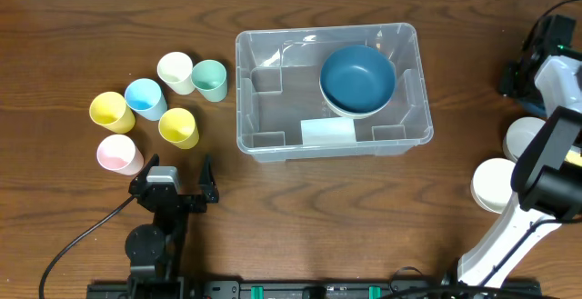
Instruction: Pack container
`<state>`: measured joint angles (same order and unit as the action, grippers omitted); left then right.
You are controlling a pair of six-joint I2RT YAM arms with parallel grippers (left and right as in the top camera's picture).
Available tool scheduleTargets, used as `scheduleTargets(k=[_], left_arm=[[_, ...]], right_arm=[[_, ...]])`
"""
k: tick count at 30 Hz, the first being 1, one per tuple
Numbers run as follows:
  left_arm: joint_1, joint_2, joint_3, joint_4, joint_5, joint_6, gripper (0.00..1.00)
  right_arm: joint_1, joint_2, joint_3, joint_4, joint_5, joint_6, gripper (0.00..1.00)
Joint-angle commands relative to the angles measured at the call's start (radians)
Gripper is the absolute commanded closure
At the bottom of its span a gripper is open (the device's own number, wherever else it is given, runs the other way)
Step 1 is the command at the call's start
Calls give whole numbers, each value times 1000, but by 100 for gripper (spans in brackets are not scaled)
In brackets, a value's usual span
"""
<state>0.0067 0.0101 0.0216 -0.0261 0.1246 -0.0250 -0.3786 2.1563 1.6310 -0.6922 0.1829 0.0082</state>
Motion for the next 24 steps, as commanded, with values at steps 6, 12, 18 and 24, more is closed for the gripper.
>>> scheduleTargets(k=[6,12,18,24], left_arm=[[5,-6,-18,-34,14,6,2],[5,-6,-18,-34,14,6,2],[5,-6,-18,-33,14,6,2],[5,-6,-18,-34,14,6,2]], right_arm=[[-9,8,-2,10,1,-5,79],[-8,7,20,-11,8,21,97],[11,-28,133,-94,11,29,99],[53,-74,302,-220,-2,28,99]])
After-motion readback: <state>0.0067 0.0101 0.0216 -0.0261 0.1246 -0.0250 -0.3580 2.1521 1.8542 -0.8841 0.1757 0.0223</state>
